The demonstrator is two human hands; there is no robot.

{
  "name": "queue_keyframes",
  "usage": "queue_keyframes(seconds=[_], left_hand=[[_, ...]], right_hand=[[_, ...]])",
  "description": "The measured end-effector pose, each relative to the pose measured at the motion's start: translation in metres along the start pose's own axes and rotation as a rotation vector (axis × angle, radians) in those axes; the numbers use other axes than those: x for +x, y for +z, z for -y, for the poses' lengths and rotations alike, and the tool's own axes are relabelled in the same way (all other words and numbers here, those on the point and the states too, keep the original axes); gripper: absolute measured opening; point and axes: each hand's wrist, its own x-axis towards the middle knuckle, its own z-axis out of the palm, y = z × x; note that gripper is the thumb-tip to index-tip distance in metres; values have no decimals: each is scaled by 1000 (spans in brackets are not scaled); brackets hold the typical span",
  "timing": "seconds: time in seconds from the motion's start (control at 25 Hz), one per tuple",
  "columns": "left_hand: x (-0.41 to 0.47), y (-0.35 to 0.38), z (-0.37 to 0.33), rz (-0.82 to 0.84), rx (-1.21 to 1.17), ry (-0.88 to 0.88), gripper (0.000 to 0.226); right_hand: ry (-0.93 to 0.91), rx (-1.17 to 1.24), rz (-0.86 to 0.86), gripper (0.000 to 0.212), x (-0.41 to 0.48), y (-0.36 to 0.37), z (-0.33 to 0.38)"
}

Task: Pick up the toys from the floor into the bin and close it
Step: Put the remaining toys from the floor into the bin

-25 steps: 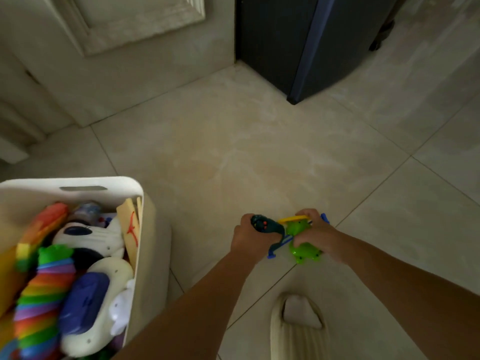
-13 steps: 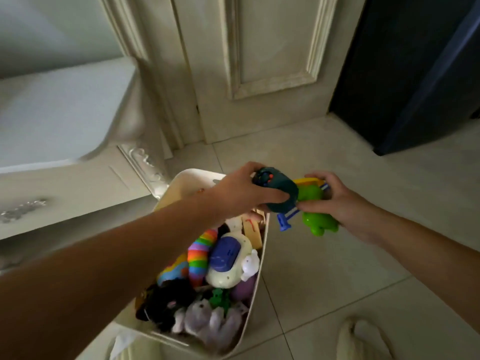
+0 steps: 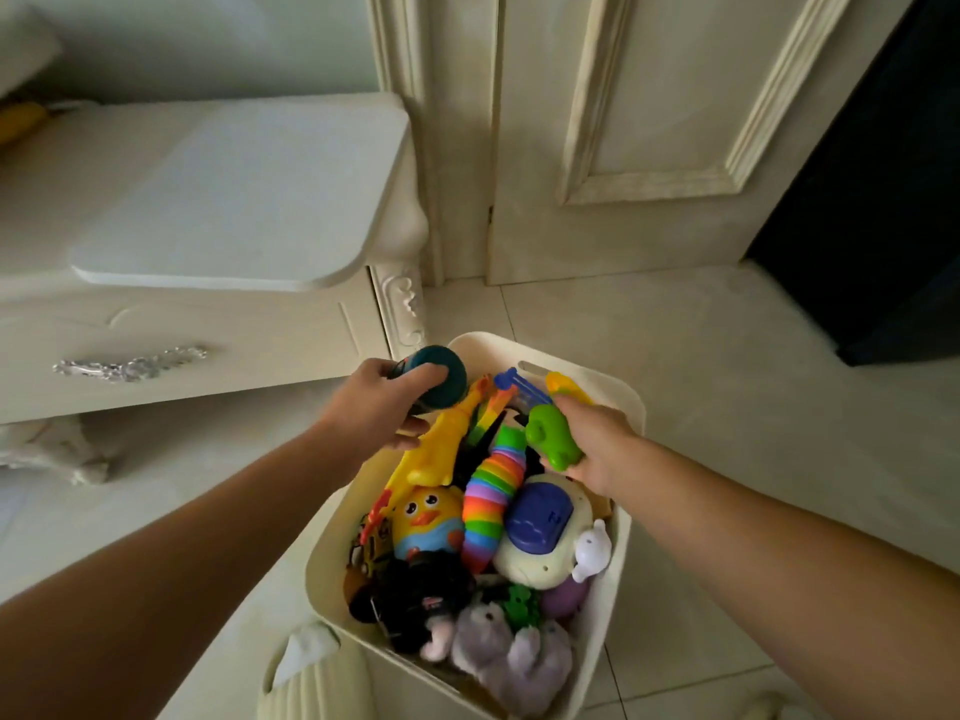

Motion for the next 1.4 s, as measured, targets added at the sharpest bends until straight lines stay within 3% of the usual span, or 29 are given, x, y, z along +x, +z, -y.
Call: queue_keyframes(seconds=[0.08,0.16,0.28,0.36,0.44,0.56,0.72,0.84,1.04,1.2,1.32,1.4], left_hand=[[0,4,5,123,71,-10,41],[-1,12,11,260,189,-20,41],[-3,24,21,349,387,18,49],[-2,29,28,341,425,53,57],[0,30,31,340,434,84,62],[-1,25,34,341,658,204,75],[-10,21,39,410,820,316,80],[-14,10,37,484,1097,298,88],[-23,-17,40,426,1539,207,99],[-25,-22,47,495,1510,175,94],[-22,-21,49,544,1537,220,73],[-19,-18,55,566,1582,228,74]], right_hand=[[37,-54,-12,48,4,-1,-1],[-12,-317,-59,52,5,-7,0],[-424,-919,-148,54,4,-13,-4],[-554,-1079,-64,52,10,-11,-13],[-496,-1070,-4,51,18,-9,-13],[-447,-1084,43,50,12,-10,-1],[-671,-1042,-74,40,-17,-15,-5],[-768,-974,-4,26,-39,-15,-11],[-812,-1012,103,24,-54,-9,-23],[-858,-1045,128,22,-52,2,-25],[-775,-1119,220,24,-47,8,-34],[-725,-1190,308,28,-47,11,-42]])
